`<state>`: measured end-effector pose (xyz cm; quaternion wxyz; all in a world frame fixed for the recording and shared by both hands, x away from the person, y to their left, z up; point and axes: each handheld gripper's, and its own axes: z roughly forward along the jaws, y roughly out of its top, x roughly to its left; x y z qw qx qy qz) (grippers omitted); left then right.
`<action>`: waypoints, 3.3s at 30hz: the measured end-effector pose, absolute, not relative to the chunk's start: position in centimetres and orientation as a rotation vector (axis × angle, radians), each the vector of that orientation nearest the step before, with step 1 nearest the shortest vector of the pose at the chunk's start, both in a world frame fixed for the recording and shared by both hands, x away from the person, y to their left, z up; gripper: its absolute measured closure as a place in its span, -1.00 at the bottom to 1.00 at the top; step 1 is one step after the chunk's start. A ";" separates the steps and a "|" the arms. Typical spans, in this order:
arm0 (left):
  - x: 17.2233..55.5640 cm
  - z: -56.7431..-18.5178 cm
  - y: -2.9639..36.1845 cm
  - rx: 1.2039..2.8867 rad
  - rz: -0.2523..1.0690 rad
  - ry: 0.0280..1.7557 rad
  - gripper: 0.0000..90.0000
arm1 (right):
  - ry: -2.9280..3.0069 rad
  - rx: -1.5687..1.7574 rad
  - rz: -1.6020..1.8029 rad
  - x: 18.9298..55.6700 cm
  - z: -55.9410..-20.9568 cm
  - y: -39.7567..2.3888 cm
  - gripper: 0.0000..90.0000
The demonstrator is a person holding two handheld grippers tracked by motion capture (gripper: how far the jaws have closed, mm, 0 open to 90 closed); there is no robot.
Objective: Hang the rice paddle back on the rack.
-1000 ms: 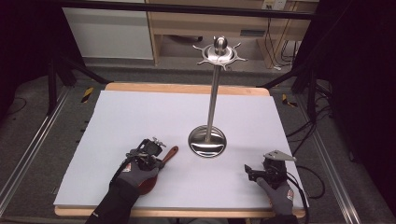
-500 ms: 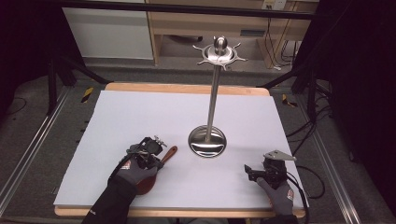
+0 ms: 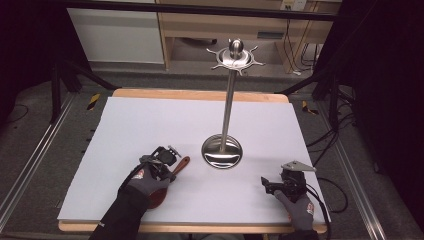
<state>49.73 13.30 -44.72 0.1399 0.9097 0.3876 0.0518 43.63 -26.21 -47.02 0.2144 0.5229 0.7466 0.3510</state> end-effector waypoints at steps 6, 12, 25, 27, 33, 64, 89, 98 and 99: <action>49.8 -44.7 13.3 2.636 0.149 1.115 0.64 | 2.074 1.442 0.975 43.6 -47.0 -26.3 -0.78; 50.0 -44.7 13.5 2.624 0.125 1.134 0.69 | 2.077 1.446 0.974 43.7 -47.0 -26.2 -0.78; 49.8 -44.7 13.8 2.611 0.138 1.099 0.71 | 2.082 1.448 0.974 43.7 -47.0 -26.2 -0.78; 49.7 -44.7 13.8 2.609 0.141 1.101 0.71 | 2.081 1.452 0.976 43.7 -47.0 -26.3 -0.78; 49.3 -44.3 13.9 2.603 0.177 1.072 0.71 | 2.082 1.452 0.977 43.6 -47.0 -26.3 -0.78; 46.5 -41.5 17.2 2.358 0.263 1.031 0.72 | 2.085 1.452 0.972 43.7 -47.0 -26.3 -0.78; 43.7 -38.6 20.0 2.079 0.419 1.007 0.73 | 2.090 1.451 0.967 43.7 -47.1 -26.1 -0.78; 43.4 -37.9 20.3 2.006 0.443 0.982 0.73 | 2.088 1.451 0.962 43.7 -47.1 -26.1 -0.79; 43.4 -37.6 20.3 1.987 0.454 0.977 0.73 | 2.088 1.451 0.961 43.7 -47.1 -26.1 -0.79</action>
